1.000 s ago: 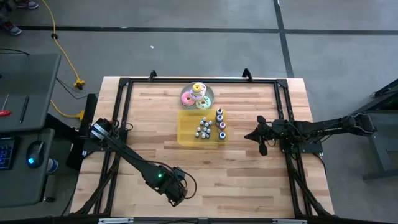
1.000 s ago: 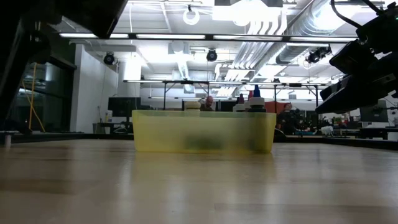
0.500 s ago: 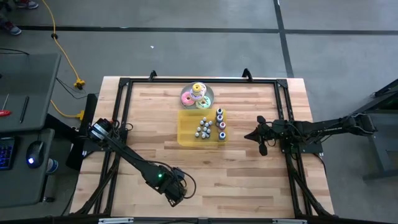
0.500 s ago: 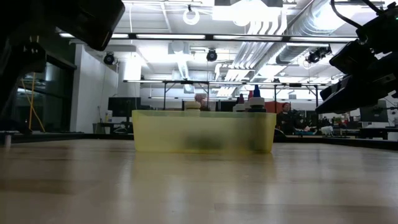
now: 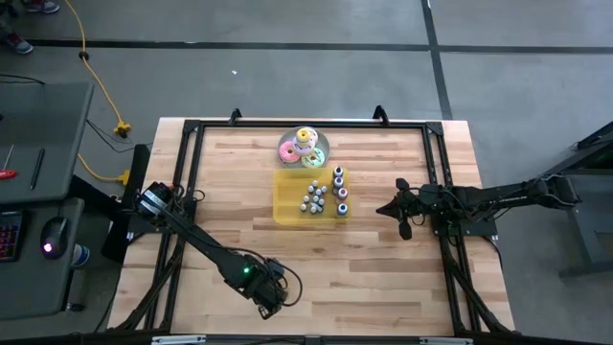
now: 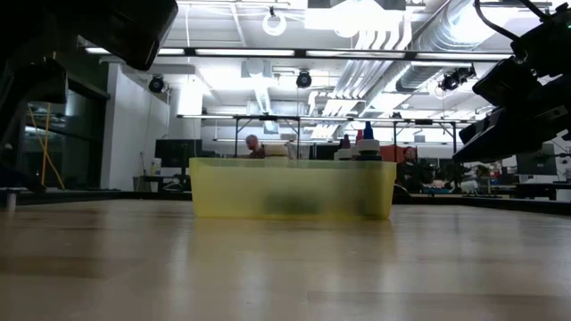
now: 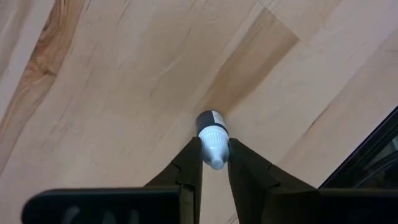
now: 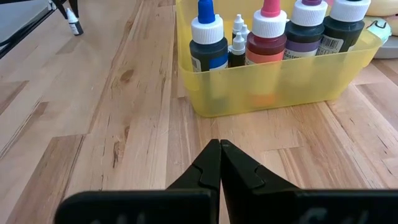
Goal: Pick & Place food coloring
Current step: Put the small black food coloring bottle into the yellow container
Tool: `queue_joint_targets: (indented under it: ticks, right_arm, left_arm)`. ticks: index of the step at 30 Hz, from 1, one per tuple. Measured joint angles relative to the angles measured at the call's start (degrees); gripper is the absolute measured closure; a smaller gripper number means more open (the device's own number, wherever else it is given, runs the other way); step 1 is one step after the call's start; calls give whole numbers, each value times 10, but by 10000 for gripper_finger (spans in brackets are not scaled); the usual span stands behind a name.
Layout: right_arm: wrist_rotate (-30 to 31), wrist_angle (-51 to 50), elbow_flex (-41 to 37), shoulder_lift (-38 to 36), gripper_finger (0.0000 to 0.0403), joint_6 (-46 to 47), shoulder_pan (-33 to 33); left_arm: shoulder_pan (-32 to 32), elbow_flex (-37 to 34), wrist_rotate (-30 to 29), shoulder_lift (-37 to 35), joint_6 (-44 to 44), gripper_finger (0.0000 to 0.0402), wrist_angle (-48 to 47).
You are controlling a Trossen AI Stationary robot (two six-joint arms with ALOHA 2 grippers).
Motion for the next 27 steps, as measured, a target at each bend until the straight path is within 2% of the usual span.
queue_joint_targets:
  ticks: [6, 10, 19, 27]
  right_arm:
    - [0, 0, 0, 0, 402, 0, 0]
    - [0, 0, 0, 0, 402, 0, 0]
    - [0, -1, 0, 0, 402, 0, 0]
    - [0, 0, 0, 0, 402, 0, 0]
  left_arm:
    - [0, 3, 0, -1, 13, 352, -4]
    - [0, 29, -6, -8, 22, 352, -40]
    - [0, 163, -29, -9, 53, 353, -216]
    - [-18, 254, -56, -9, 62, 353, -314]
